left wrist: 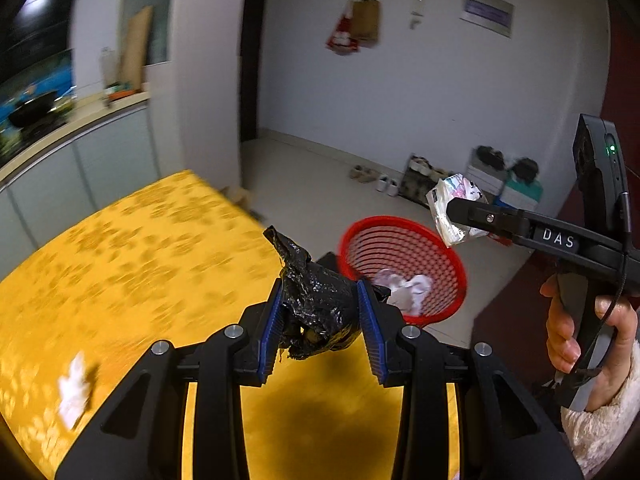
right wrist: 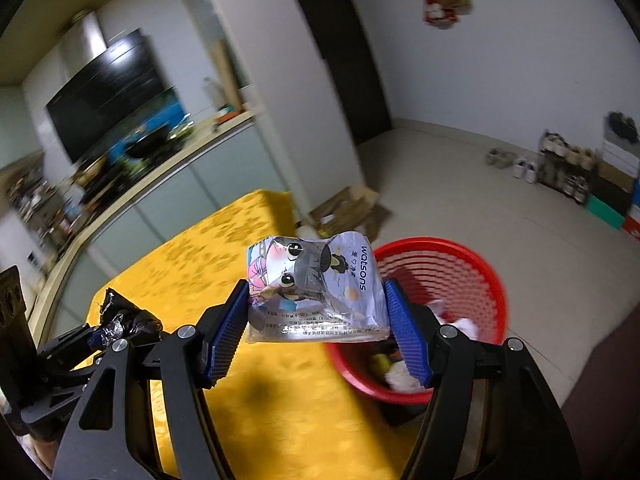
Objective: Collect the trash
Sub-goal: 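Carry the black bag and Watsons pack over the red basket, then open both grippers to drop the bag and pack into the basket, then return both tools over the remaining trash on the table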
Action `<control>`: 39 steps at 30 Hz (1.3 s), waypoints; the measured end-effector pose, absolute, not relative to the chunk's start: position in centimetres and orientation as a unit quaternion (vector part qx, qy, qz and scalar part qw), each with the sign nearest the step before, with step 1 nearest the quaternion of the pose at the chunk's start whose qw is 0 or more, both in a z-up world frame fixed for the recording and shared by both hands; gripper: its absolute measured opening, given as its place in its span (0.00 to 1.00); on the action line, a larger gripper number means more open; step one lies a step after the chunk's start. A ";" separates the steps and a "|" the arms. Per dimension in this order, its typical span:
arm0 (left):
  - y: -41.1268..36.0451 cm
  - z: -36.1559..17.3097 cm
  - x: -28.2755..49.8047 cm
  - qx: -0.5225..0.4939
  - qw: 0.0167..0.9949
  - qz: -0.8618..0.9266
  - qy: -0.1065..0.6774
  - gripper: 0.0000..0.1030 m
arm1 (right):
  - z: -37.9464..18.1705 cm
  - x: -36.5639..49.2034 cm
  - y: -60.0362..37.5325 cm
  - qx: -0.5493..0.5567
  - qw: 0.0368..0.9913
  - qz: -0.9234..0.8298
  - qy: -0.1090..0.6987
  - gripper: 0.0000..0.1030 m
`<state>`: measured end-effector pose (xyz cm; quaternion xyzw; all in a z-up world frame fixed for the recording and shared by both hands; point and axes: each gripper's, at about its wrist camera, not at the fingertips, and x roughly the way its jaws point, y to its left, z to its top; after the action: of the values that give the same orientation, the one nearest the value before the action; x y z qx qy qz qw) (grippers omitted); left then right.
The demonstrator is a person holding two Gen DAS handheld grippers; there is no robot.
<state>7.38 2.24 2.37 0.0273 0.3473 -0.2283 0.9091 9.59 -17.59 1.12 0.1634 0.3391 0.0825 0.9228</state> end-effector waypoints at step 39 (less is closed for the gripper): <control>-10.7 -7.4 16.1 0.080 0.853 -0.277 0.435 0.68 | -7.3 15.9 -23.9 0.247 0.860 0.019 0.446 0.69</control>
<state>16.11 -10.73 -7.39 0.0798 0.4354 -0.2771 0.8528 15.91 -23.92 -7.26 0.2474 0.4460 0.0191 0.8599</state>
